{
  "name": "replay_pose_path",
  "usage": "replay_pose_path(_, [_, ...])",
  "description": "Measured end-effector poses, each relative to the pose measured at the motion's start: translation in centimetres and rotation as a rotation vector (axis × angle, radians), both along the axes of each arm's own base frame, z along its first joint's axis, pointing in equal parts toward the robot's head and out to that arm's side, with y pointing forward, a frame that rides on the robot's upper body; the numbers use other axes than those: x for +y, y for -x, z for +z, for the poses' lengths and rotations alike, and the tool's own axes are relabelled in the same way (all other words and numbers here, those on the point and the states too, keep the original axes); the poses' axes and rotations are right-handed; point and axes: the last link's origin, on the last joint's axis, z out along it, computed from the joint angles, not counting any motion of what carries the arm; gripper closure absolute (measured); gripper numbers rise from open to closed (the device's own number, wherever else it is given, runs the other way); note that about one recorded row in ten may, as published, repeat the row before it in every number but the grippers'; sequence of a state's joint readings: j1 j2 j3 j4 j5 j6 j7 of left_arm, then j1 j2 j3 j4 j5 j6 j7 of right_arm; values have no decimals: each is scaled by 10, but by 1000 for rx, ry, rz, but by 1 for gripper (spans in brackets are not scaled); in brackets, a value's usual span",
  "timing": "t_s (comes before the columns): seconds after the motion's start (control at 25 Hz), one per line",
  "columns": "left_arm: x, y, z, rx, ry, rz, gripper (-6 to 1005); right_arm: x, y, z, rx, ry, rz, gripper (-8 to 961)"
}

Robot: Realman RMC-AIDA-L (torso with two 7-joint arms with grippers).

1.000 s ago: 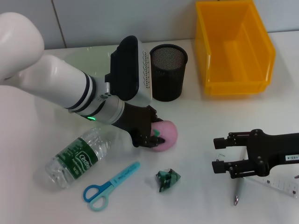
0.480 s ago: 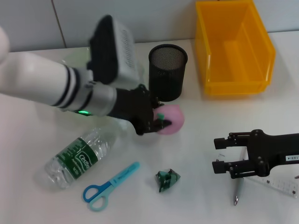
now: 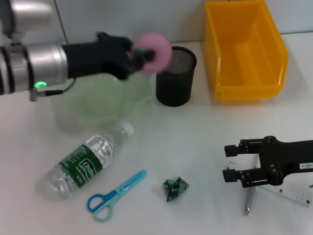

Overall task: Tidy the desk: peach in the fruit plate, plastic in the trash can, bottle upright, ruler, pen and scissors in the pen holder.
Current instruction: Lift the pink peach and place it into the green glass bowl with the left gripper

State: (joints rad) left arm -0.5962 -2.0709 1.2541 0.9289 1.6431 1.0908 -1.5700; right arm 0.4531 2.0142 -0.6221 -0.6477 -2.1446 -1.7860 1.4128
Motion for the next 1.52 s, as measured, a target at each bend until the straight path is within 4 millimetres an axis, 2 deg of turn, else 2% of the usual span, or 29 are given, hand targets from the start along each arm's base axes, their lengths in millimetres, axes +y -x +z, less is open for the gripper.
replay_pose_path(0.16, [12, 25, 6, -82, -101, 139, 726, 1, 0, 0, -3, -3, 1, 192])
replay_pose_path(0.48, [25, 66, -10, -16, -189, 344, 786, 2, 1, 0, -3, -2, 2, 192])
replay_pose_path(0.84, [25, 82, -23, 12, -175, 430, 850, 2, 1, 0, -3, -2, 2, 191])
replay_pose_path(0.92, [25, 83, -25, 12, -169, 437, 673, 2, 1, 0, -3, -2, 2, 191])
replay_pose_path(1.32, [25, 83, -30, 10, -141, 454, 464, 3, 2, 0, -4, -2, 6, 191])
replay_pose_path(1.52, [25, 84, -30, 10, -140, 456, 293, 3, 2, 0, -4, -2, 6, 191])
